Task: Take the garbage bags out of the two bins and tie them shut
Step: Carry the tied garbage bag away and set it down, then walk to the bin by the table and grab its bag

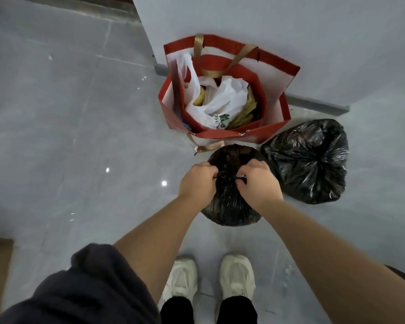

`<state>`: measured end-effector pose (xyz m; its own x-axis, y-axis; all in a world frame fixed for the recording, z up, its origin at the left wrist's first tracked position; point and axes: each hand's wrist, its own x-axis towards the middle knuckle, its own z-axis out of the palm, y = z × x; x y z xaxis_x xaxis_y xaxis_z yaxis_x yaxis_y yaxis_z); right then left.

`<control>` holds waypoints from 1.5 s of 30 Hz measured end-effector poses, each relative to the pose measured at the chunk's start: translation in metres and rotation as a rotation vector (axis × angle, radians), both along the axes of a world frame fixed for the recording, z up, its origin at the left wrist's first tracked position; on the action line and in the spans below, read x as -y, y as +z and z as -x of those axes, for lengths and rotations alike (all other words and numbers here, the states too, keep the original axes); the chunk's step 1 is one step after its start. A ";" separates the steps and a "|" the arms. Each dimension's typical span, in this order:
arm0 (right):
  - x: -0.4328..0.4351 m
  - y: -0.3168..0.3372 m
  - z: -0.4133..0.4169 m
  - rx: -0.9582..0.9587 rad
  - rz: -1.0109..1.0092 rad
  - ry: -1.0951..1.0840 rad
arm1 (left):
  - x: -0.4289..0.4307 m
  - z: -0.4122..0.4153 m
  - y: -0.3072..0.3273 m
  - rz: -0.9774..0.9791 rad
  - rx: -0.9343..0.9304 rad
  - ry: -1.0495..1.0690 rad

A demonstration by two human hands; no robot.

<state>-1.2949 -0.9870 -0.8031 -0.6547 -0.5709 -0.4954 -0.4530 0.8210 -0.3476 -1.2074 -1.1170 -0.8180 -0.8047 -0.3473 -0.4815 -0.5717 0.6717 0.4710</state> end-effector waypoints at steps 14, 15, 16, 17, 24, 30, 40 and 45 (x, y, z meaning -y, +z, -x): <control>-0.017 -0.048 -0.004 0.053 -0.124 -0.101 | -0.003 -0.020 -0.043 -0.130 0.183 0.261; -0.020 -0.050 -0.008 0.113 -0.163 -0.059 | -0.006 -0.023 -0.047 -0.177 0.215 0.244; -0.023 -0.055 -0.011 0.170 -0.203 -0.021 | -0.009 -0.023 -0.052 -0.216 0.229 0.214; -0.023 -0.062 -0.012 0.205 -0.237 0.007 | -0.012 -0.021 -0.059 -0.243 0.239 0.185; -0.010 -0.102 -0.009 0.184 -0.243 -0.109 | -0.012 0.005 -0.100 -0.186 0.160 0.179; -0.017 -0.046 -0.022 0.140 -0.242 -0.100 | -0.004 -0.011 -0.041 -0.153 0.259 0.110; -0.027 0.198 -0.081 0.074 -0.189 -0.040 | 0.009 -0.087 0.229 -0.067 0.216 -0.037; -0.041 0.321 -0.137 0.017 -0.142 0.034 | -0.007 -0.162 0.346 0.045 0.172 -0.033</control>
